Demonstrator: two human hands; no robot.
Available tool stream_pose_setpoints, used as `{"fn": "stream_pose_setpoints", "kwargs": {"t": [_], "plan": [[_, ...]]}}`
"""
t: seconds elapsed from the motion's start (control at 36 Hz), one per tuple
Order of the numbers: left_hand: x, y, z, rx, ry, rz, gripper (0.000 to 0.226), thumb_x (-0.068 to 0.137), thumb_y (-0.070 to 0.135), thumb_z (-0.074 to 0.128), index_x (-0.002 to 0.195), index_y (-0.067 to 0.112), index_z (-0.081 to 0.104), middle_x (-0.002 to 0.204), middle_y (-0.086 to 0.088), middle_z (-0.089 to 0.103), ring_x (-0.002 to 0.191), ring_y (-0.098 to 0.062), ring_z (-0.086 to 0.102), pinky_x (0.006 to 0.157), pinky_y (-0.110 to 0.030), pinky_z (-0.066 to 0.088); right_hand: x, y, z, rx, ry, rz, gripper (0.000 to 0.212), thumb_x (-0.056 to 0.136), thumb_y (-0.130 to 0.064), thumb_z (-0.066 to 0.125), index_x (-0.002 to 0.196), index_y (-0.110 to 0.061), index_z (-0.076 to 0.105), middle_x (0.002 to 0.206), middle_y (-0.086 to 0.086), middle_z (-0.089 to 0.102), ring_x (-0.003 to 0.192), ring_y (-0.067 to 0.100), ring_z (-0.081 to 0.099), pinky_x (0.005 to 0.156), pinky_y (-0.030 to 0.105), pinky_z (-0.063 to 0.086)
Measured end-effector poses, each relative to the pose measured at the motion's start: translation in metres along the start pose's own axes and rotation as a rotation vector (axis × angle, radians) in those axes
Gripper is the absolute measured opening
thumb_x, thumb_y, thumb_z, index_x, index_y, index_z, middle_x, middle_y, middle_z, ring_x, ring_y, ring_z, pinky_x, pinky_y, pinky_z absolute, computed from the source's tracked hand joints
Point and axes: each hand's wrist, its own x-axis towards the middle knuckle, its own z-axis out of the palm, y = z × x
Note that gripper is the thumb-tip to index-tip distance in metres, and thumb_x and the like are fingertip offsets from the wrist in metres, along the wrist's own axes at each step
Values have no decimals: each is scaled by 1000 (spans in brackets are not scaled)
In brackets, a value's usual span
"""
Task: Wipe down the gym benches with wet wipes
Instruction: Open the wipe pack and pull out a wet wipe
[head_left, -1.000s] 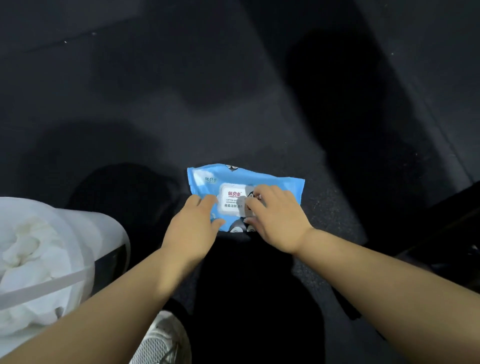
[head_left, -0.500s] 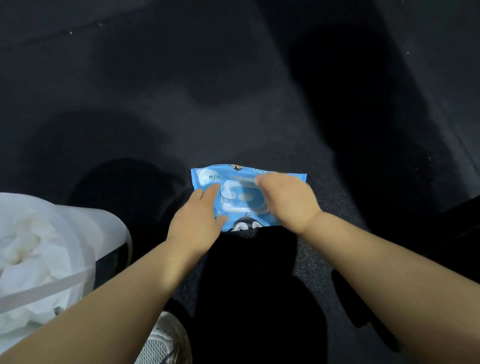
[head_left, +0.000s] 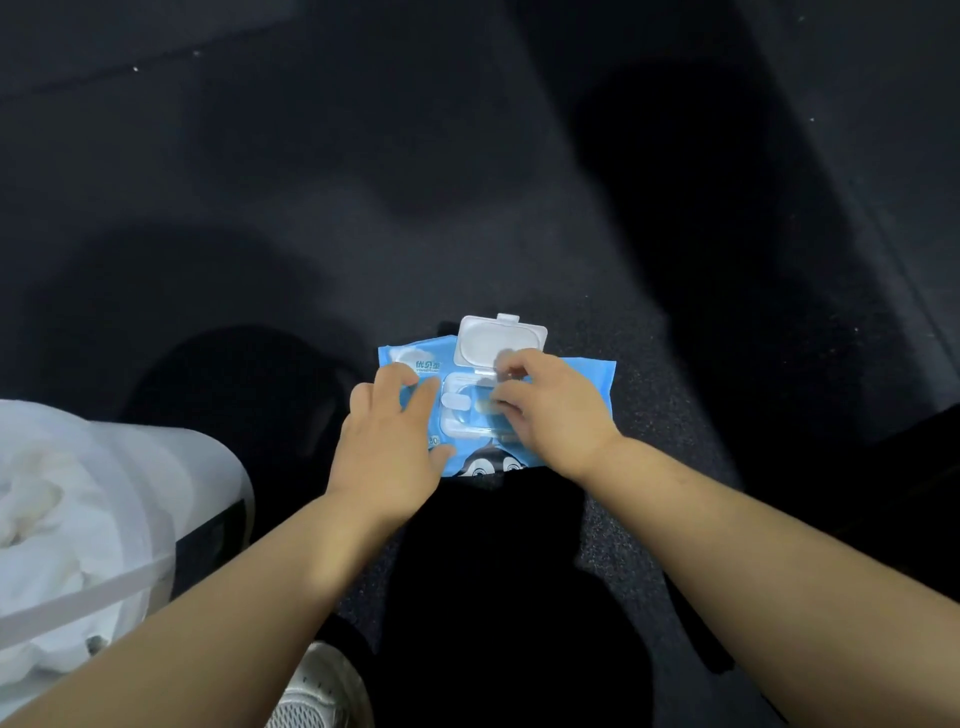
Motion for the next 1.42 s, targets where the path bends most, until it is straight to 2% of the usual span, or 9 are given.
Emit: {"fn": "stream_pose_setpoints", "kwargs": {"t": [0.08,0.19,0.33,0.5,0.67,0.75,0.92,1.08,1.42], "plan": [[-1,-3,2,-1,-4,14,66,87,43,57,143,24,28,138,6,15,110,-20,27,96,-30,38,3,0,2,196,31,113,9,83,-21,58,89,-27,54,102,-5,59,90,15,49,75,28,38],[-1,-3,2,25,-13,30,66,87,45,55,143,25,26,139,7,15,112,-20,28,95,-30,37,5,-10,0,24,39,-47,21,86,-16,53,104,-24,59,97,-12,50,84,4,29,76,21,21],[1,-5,1,46,-13,33,67,87,48,55,144,27,26,139,8,17,113,-19,29,94,-29,35,3,-5,2,-407,128,-355,29,73,-21,42,63,-15,68,88,3,61,73,23,54,66,32,23],[2,-7,0,46,-17,38,68,87,48,54,144,27,26,140,7,18,113,-20,30,93,-29,34,7,-15,1,-459,28,-384,27,69,-16,39,55,-11,61,70,7,62,55,23,56,51,25,38],[2,-8,-1,78,-11,68,68,88,50,52,145,27,24,141,7,18,116,-21,29,94,-29,32,18,-8,3,-373,-118,-391,13,68,-11,64,59,-3,60,76,17,65,49,28,60,34,20,35],[4,-9,-2,97,9,83,70,87,50,53,146,28,23,141,6,21,116,-22,30,96,-30,32,22,-6,1,-307,-184,-358,23,54,-3,82,61,0,60,78,19,64,48,30,58,39,23,39],[10,-7,-4,169,27,161,80,81,49,61,146,44,14,134,0,27,104,-24,33,87,-32,36,20,-7,-2,-93,-102,-301,30,73,-20,39,65,-2,61,77,15,64,47,29,56,45,26,44],[23,-6,-9,127,-60,62,85,75,51,62,142,49,10,123,4,16,98,-18,24,86,-31,40,9,-10,-18,-43,-149,-176,10,86,-7,55,83,2,58,84,2,44,69,22,40,63,28,29],[21,-2,-6,102,-74,45,87,76,50,62,143,49,7,123,3,14,96,-16,22,87,-28,38,3,-6,-8,19,-150,-105,12,93,-13,53,94,-4,61,99,4,50,87,24,52,77,38,45]]}}
